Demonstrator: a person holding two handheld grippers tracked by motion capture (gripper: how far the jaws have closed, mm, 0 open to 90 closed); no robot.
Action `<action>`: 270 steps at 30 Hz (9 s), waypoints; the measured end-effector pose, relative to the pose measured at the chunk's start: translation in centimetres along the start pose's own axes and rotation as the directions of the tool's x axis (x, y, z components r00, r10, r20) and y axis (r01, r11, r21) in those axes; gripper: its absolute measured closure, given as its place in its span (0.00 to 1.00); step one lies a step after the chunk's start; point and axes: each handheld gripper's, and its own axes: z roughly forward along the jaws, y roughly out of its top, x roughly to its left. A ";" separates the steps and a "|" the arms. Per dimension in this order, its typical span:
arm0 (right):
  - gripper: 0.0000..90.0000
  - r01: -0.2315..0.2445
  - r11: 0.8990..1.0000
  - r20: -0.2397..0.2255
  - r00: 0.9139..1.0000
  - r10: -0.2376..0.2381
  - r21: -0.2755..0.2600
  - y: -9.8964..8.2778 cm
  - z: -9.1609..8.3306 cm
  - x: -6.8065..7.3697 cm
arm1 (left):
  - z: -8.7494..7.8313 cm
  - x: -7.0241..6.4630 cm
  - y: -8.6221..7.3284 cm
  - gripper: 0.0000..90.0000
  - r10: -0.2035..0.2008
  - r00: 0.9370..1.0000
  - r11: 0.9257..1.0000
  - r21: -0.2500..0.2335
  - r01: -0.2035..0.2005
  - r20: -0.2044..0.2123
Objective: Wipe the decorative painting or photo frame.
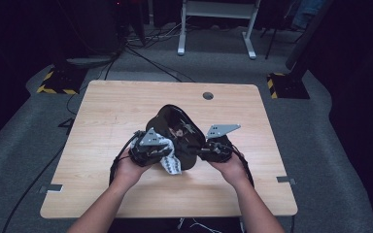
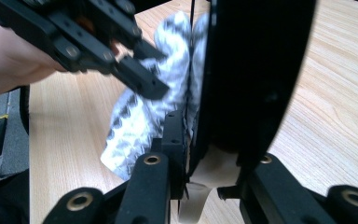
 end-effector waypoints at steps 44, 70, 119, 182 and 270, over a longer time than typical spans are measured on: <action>0.86 -0.005 1.000 0.002 1.000 0.005 -0.003 0.0 -0.1 -0.1 | -1.2 1.6 0.6 0.87 0.013 0.998 1.000 0.003 -0.013 -0.060; 0.86 -0.006 1.000 0.003 1.000 0.006 -0.004 0.0 0.0 -0.2 | -1.1 2.7 -0.2 0.86 -0.014 0.997 1.000 0.011 0.014 -0.081; 0.86 -0.015 1.000 -0.018 1.000 0.015 0.001 -0.3 -0.5 -0.6 | -2.4 4.1 0.4 0.86 -0.043 0.992 0.999 0.007 0.045 -0.120; 0.85 -0.036 0.999 -0.019 0.999 0.036 -0.001 -0.3 -0.6 -0.8 | -1.0 2.0 1.7 0.86 0.009 0.998 1.000 0.014 -0.008 -0.062; 0.85 -0.082 0.996 -0.032 0.996 0.082 -0.017 -0.5 -0.6 -1.5 | 2.1 -0.5 0.3 0.86 0.025 1.000 0.999 0.040 -0.025 0.016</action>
